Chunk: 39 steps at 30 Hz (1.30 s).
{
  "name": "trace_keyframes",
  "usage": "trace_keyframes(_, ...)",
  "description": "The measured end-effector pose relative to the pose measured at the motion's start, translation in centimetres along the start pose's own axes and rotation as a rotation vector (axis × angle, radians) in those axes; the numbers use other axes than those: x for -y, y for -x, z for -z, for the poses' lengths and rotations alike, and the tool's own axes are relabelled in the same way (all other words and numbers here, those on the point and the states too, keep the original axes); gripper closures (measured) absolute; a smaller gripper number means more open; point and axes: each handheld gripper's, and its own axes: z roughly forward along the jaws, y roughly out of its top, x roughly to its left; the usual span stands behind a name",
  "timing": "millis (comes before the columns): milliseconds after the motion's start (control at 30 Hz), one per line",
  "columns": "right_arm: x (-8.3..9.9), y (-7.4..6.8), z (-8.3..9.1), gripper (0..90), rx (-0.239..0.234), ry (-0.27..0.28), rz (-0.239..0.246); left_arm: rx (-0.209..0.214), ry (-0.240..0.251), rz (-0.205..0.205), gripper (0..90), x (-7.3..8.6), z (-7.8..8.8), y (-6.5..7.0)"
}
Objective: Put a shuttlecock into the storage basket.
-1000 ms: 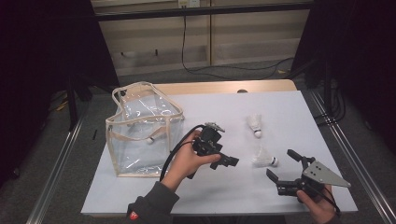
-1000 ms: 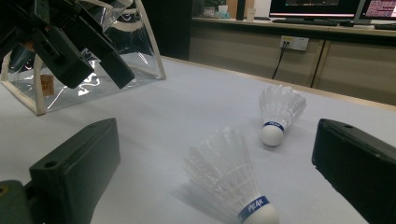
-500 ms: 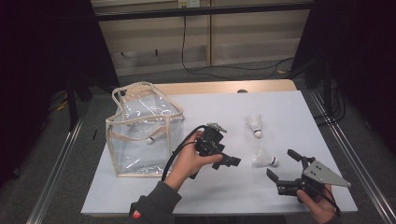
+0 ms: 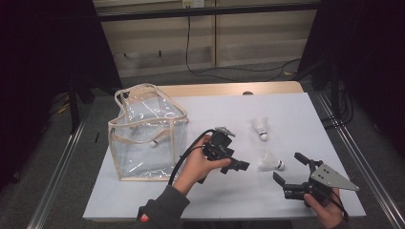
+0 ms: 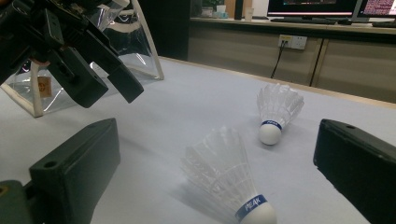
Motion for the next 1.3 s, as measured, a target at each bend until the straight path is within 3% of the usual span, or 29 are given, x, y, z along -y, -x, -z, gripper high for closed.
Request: trace_keyframes(1300,0.0,0.3,0.3,0.8,0.009,0.003,0.005,0.016,-0.007,-0.063,39.1,-0.5,-3.6,0.4)
